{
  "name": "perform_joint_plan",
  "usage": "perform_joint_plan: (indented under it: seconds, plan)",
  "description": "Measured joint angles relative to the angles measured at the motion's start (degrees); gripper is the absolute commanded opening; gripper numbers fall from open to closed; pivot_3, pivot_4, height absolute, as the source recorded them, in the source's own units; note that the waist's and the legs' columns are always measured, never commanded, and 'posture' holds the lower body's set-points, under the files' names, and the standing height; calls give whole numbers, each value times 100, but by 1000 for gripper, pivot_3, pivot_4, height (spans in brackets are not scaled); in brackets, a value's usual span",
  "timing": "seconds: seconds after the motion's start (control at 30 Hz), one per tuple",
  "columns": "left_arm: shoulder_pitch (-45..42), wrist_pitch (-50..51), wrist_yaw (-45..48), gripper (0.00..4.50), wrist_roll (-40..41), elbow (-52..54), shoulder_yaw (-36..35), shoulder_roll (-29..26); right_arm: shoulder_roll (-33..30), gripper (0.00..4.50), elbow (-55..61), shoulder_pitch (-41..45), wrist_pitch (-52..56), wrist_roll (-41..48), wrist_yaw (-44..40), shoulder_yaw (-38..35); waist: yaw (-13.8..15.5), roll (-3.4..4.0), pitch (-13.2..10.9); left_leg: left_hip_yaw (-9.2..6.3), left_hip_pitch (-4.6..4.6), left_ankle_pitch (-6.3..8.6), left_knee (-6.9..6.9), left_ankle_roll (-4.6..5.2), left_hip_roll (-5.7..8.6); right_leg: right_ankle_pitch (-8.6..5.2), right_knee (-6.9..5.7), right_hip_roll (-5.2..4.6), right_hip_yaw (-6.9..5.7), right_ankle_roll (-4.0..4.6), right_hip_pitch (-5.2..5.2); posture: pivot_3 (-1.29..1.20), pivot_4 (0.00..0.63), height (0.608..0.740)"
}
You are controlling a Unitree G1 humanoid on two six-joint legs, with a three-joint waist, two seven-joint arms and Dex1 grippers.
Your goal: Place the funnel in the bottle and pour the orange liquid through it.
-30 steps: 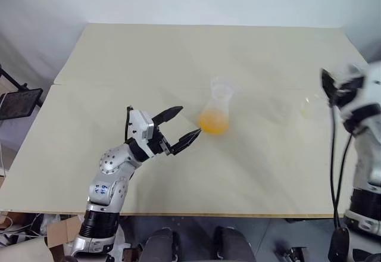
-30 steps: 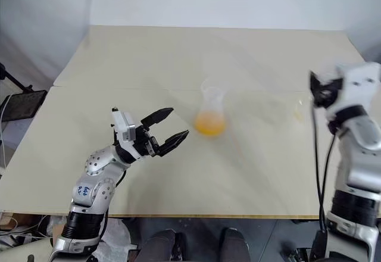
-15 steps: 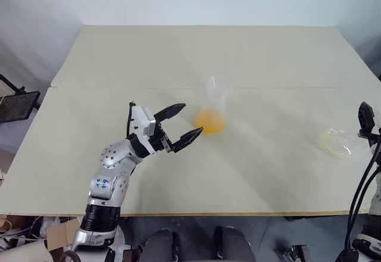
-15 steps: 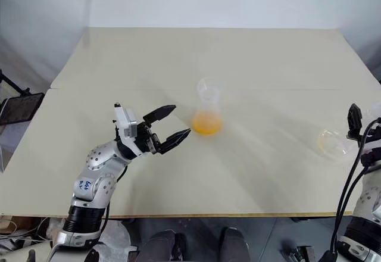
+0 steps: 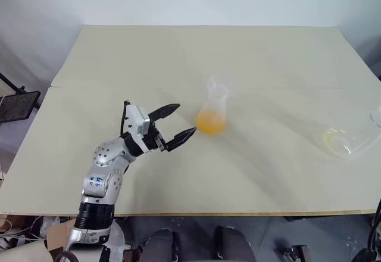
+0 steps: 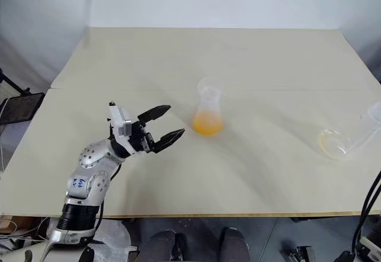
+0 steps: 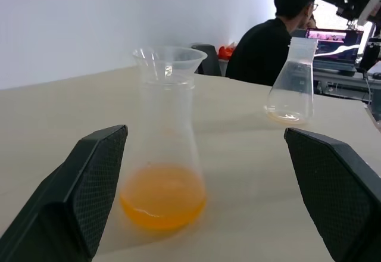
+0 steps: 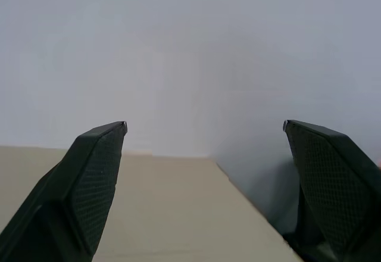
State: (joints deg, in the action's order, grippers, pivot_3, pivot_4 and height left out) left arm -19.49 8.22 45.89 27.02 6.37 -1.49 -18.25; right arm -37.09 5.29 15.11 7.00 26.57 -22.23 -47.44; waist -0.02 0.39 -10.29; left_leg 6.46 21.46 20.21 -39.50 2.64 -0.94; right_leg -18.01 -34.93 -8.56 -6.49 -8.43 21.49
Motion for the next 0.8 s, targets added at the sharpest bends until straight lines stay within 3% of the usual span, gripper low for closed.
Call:
perform_joint_plan:
  seconds: [0.13, 0.27, 0.5, 0.8]
  plan:
    - [101, 52, 275, 4500, 96, -11, -143, -358, -369, 4442, 582, -40, 143, 623, -1338, 944, -18, 0, 0, 4, -10, 0, 7, -1, -11, 0, -3, 7, 1, 0, 1, 0, 150, 740]
    - [453, 61, 745, 4500, 142, -26, -451, -1060, -516, 4442, 1086, -1085, 380, 1011, -2861, 1943, 84, -1, -1, -2, -5, 4, 14, 7, 6, 2, 9, -8, -1, -3, 0, 0, 150, 740]
    - [1048, -145, 1057, 4500, -68, -21, -651, -1693, -741, 4442, 1219, -2439, -446, 829, -4707, 2227, 147, -4, -3, -1, -5, 6, 14, 10, 5, 5, 30, -6, -3, -9, -10, 0, 150, 740]
    - [1139, -362, 1102, 4500, -162, -19, -700, -1832, -758, 4442, 970, -2965, -956, 669, -5360, 2218, 132, -5, -3, 10, -18, 7, 18, 6, -2, 5, 25, -5, 9, -8, -9, 0, 150, 740]
